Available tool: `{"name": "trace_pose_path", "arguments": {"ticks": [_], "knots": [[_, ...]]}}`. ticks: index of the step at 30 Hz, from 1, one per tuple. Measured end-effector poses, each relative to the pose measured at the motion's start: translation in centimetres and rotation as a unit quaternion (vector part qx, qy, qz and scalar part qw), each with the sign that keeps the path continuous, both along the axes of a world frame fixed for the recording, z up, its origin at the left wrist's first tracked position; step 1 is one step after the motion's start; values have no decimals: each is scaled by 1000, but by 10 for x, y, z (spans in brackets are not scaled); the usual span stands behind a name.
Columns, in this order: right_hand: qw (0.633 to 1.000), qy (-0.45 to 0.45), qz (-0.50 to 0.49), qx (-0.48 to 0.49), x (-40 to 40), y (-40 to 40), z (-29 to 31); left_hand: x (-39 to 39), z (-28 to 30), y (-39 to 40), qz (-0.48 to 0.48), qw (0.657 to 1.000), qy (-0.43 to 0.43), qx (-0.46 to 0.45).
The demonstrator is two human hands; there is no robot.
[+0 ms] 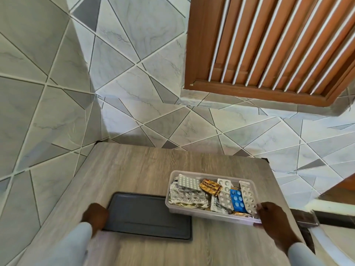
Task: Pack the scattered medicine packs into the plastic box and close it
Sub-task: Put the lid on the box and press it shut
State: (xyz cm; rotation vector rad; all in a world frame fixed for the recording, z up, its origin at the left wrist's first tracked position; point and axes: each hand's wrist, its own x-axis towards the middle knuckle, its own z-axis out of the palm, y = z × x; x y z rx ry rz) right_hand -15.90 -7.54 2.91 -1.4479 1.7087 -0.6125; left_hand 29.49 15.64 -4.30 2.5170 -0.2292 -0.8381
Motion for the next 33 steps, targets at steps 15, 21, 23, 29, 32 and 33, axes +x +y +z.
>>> {"name": "trace_pose_path", "arguments": {"ticks": [15, 21, 23, 29, 32, 33], "knots": [[993, -23, 98, 65, 84, 22, -46, 27, 243, 3, -91, 968, -14, -233], [985, 60, 149, 68, 121, 54, -46, -34, 229, -37, -177, 946, 110, -248], [972, 150, 178, -15, 133, 61, -27, -51, 222, -51, -201, 938, 140, -246], [919, -252, 281, 115, 189, 99, 60, -99, 186, -84, -267, 923, 181, -208], [901, -283, 304, 128, 207, 108, 60, -108, 168, -91, -273, 930, 142, -202], [912, -278, 275, 122, 210, 108, 54, -107, 165, -91, -264, 929, 163, -204]]}}
